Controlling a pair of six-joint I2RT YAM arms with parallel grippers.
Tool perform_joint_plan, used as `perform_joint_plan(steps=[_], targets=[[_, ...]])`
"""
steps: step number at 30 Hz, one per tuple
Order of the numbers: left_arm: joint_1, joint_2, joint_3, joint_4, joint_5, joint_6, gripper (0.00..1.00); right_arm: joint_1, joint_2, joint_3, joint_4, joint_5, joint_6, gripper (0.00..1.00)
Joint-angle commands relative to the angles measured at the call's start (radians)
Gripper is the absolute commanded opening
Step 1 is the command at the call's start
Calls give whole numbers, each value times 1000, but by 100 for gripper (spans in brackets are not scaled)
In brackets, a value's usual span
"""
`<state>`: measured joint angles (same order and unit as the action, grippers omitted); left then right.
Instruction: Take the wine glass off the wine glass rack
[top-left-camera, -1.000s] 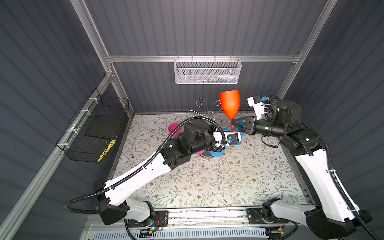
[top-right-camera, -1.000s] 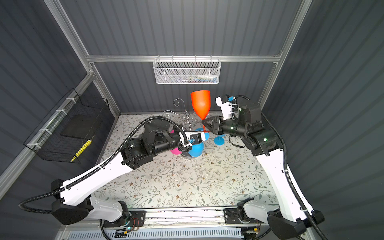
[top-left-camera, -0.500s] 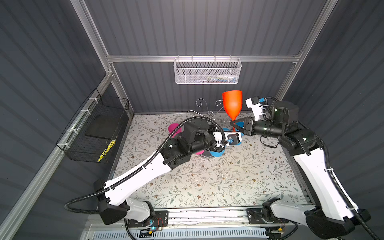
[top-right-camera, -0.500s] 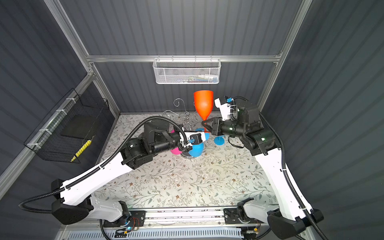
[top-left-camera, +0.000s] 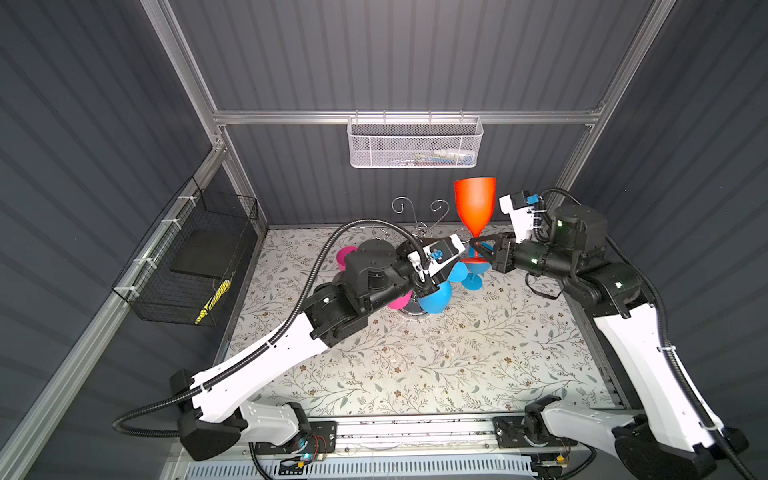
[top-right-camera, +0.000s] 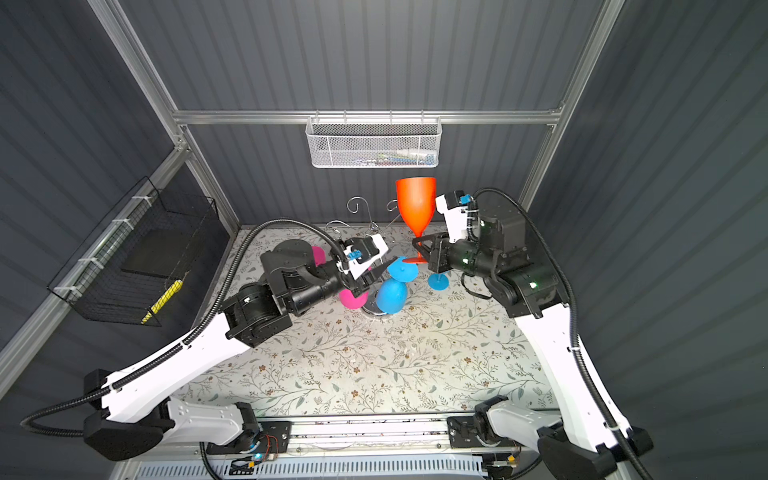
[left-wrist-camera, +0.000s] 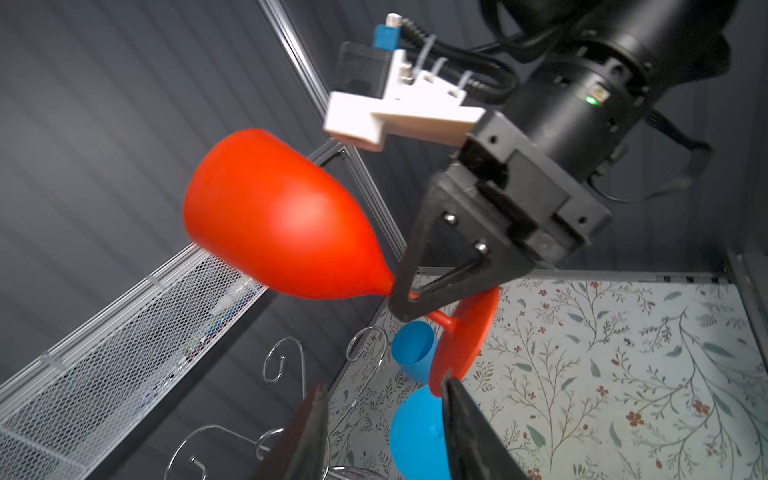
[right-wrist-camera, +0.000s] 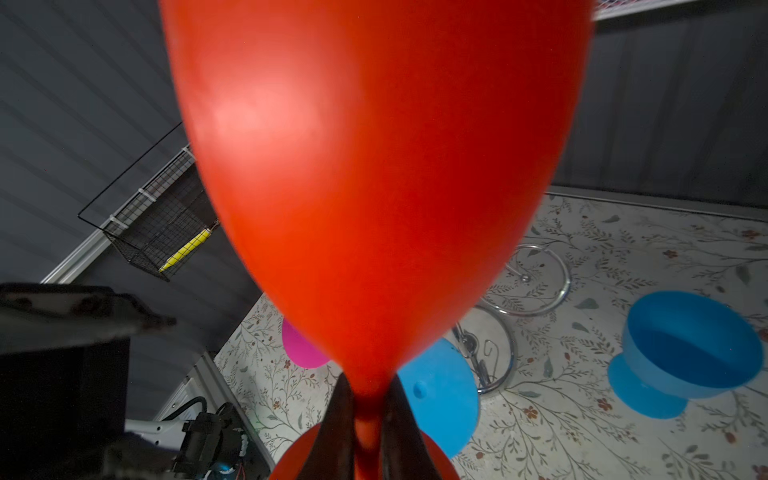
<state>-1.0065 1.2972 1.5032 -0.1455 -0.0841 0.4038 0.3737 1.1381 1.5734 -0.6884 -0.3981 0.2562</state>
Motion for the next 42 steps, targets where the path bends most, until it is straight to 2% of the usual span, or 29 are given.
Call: perform_joint_plan(steps=[1,4,6,8,10,13,17,25,35,42], targets=[[116,-36,3,14,67,-307,49,3,-92,-57,84,171,-182,0],[191,-37,13,-19,85,-441,54,4,-144,-122,136,250,-309,0],[242,-21,38,-58,158,-524,58,4,-166,-152,144,288,-414,0],[339,10,64,-70,335,-670,61,10,-182,-177,140,325,-529,0],[424,36,55,-12,520,-843,61,16,-201,-210,151,363,-623,0],[475,67,47,69,669,-997,61,44,-244,-273,191,411,-766,0],[477,100,73,71,747,-1039,63,104,-307,-365,277,481,-953,0],[476,180,69,170,934,-1195,64,250,-307,-404,334,633,-1173,0],[476,138,0,229,943,-1210,64,280,-290,-397,334,673,-1211,0],[476,127,-13,208,981,-1194,64,332,-278,-400,329,771,-1271,0]])
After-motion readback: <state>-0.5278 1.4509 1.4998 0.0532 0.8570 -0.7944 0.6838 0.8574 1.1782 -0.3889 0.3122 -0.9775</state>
